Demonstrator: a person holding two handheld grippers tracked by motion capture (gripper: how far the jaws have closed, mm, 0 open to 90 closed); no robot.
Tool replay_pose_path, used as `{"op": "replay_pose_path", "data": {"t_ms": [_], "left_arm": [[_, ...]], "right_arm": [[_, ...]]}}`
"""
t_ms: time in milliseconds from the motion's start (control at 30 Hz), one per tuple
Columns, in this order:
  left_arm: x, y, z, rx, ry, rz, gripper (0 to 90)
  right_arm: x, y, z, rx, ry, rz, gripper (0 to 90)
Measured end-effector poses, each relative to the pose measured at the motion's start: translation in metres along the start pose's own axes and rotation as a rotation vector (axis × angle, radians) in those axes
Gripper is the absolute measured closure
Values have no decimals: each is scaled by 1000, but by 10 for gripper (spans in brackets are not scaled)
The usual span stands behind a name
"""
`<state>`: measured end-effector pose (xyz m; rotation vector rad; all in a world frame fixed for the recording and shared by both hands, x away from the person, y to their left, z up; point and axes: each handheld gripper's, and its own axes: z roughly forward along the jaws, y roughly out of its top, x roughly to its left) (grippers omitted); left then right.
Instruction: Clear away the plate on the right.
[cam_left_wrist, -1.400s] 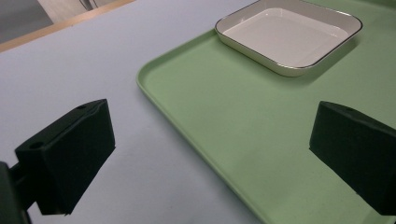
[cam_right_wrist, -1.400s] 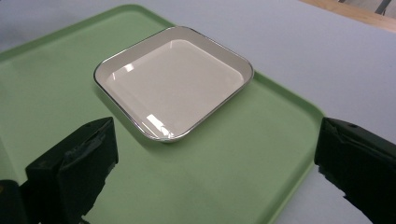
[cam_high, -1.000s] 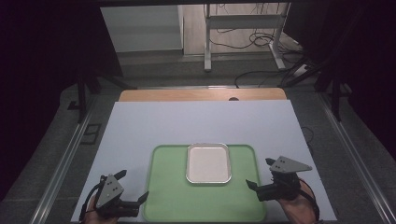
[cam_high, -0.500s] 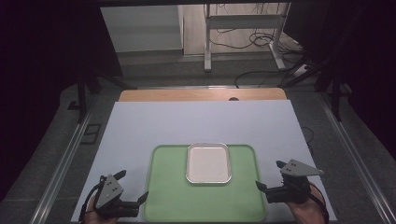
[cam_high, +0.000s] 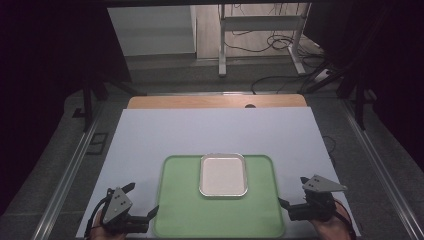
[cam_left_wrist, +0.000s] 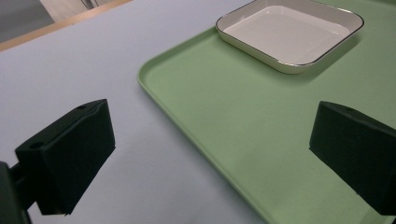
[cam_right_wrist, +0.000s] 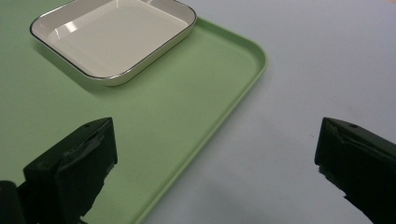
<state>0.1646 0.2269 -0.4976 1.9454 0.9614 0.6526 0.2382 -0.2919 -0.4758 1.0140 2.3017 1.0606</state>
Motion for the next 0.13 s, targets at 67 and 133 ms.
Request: {"op": "replay_pose_path", "data": {"t_ms": [67, 133], "left_arm": [[0, 0, 0, -2, 1, -2, 0], [0, 0, 0, -1, 1, -2, 0]], "right_arm": [[0, 0, 0, -4, -2, 0, 0], [-1, 1, 1, -9, -3, -3, 0]]}}
